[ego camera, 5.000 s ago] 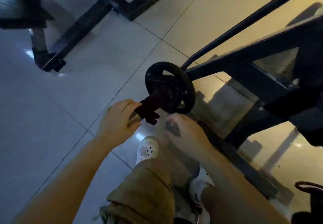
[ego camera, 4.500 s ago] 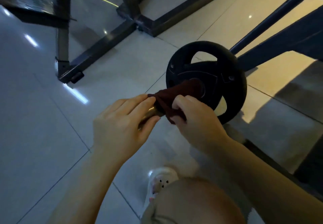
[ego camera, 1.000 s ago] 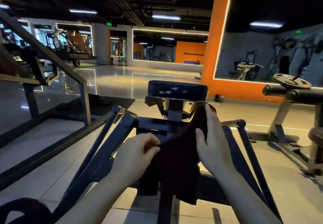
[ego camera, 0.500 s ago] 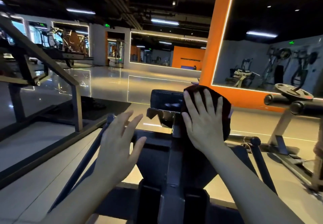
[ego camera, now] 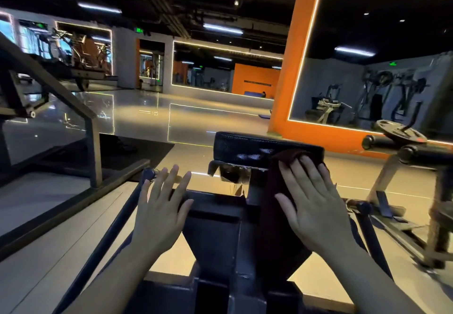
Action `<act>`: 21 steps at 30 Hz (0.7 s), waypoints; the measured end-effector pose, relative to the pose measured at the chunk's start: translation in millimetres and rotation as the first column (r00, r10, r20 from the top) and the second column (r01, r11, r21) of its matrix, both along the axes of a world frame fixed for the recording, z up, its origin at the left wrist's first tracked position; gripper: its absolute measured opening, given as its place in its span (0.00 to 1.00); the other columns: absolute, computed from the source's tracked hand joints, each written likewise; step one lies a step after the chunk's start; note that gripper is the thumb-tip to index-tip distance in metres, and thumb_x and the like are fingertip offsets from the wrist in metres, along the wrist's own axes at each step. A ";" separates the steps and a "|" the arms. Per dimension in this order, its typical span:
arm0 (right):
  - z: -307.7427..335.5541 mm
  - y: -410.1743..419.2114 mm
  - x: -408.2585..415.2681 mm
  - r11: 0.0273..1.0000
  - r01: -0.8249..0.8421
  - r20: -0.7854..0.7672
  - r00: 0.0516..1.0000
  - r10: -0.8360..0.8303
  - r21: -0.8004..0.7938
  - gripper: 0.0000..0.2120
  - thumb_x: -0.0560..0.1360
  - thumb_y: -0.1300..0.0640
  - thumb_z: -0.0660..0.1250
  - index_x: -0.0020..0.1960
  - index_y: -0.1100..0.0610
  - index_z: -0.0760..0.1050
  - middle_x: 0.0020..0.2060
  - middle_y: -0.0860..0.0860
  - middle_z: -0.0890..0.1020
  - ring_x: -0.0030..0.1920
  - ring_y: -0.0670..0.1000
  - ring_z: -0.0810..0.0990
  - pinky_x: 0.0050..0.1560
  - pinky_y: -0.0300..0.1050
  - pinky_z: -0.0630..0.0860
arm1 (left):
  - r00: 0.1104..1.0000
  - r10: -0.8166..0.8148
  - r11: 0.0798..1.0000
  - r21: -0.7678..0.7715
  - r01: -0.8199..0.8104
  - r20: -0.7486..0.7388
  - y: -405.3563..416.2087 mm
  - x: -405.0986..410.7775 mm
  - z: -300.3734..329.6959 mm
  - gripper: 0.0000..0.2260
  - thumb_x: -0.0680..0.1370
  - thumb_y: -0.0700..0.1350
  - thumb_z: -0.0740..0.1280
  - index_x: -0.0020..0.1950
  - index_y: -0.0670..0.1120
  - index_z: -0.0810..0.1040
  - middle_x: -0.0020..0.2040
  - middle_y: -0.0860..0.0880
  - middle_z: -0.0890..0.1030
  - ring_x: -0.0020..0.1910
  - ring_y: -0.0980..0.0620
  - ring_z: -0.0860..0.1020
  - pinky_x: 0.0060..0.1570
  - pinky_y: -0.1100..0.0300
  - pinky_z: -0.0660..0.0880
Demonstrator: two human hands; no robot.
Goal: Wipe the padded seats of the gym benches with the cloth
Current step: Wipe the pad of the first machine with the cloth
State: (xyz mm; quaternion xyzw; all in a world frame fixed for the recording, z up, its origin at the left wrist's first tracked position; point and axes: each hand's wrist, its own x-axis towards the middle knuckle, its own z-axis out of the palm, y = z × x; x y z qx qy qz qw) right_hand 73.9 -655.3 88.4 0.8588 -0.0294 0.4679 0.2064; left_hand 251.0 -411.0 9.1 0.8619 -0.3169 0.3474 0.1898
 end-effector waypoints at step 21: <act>2.4 0.3 -3.4 0.997 0.061 0.009 0.998 -0.061 0.038 0.30 0.80 0.47 0.53 0.77 0.59 0.52 0.76 0.56 0.58 0.78 0.57 0.52 0.78 0.51 0.45 | 1.000 -0.011 0.996 0.088 0.010 0.004 7.9 9.3 -34.1 0.32 0.81 0.59 0.50 0.80 0.45 0.47 0.80 0.45 0.48 0.79 0.51 0.44 0.74 0.54 0.43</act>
